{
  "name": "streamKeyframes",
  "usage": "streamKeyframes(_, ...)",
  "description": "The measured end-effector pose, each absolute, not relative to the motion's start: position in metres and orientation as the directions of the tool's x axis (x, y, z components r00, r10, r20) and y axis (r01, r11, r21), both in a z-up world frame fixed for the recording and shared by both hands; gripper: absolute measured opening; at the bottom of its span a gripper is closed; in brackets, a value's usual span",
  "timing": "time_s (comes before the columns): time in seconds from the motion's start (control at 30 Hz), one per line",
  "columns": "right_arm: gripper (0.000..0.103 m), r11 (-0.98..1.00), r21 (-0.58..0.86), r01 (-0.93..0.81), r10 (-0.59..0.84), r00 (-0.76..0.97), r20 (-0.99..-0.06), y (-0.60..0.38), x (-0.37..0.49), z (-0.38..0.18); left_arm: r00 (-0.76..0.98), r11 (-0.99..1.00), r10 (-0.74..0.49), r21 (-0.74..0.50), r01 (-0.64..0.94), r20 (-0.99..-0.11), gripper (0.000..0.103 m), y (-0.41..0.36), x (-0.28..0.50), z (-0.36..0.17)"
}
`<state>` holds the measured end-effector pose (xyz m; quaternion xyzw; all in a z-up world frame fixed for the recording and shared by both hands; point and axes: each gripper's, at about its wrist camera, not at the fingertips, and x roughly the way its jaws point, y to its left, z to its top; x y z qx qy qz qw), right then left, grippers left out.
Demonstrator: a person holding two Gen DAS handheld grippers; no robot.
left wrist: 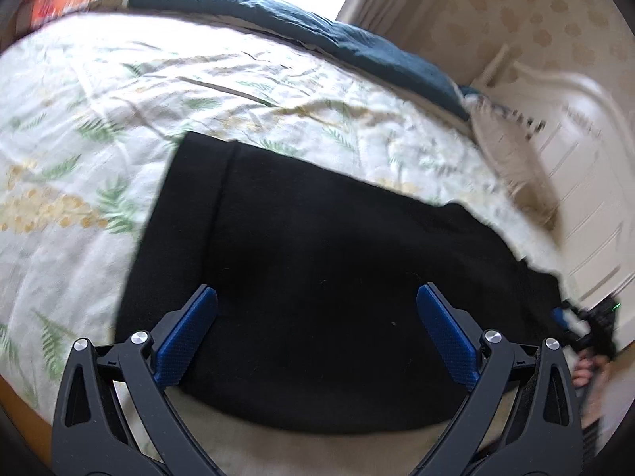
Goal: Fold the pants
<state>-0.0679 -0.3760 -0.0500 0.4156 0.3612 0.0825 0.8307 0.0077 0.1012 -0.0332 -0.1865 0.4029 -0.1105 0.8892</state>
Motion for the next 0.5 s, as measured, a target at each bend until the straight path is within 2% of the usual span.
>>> streamKeyframes(0.1, 0.063, 0.659, 0.734, 0.163, 0.390, 0.761, -0.518, -0.369, -0.076, -0.035, 0.681, 0.864, -0.375, -0.503, 0.012, -0.629, 0.100, 0.137, -0.004, -0.023)
streamKeyframes(0.27, 0.064, 0.724, 0.671, 0.162, 0.342, 0.760, -0.553, -0.338, -0.076, -0.022, 0.689, 0.816, -0.385, -0.575, -0.055, -0.614, 0.100, 0.190, -0.005, -0.025)
streamKeyframes(0.5, 0.066, 0.780, 0.611, 0.135, 0.348, 0.718, -0.603, -0.291, -0.075, -0.036, 0.551, 0.704, -0.600, -0.710, 0.019, -0.580, 0.100, 0.198, 0.039, -0.057)
